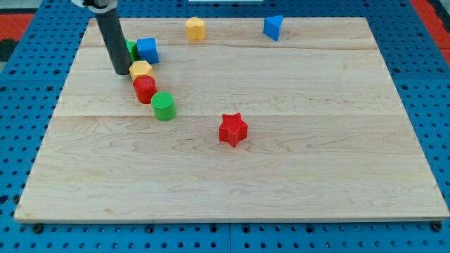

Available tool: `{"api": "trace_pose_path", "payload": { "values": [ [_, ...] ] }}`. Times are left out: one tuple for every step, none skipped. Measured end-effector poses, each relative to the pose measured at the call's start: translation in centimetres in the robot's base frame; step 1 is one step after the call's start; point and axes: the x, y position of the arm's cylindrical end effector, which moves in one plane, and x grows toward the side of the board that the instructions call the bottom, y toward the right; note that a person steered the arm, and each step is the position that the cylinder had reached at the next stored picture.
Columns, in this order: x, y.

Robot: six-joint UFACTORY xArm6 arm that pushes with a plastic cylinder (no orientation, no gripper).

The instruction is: Place the yellow hexagon green star and the blue cube in a diagonal line

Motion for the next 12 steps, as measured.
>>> {"api": "trace_pose_path", "payload": {
  "values": [
    [-2.6, 0.3],
    [-2.9, 4.1],
    [-3.5, 5.0],
    [-6.2, 3.6],
    [-7.0, 6.0],
    [-10.0, 6.2],
    [-10.7, -1.6],
    [-10.5, -6.1],
    [-7.6, -3.6],
    [-6.9, 6.1],
    [-6.3, 3.5],
    [-6.1, -3.8]
  ]
}}
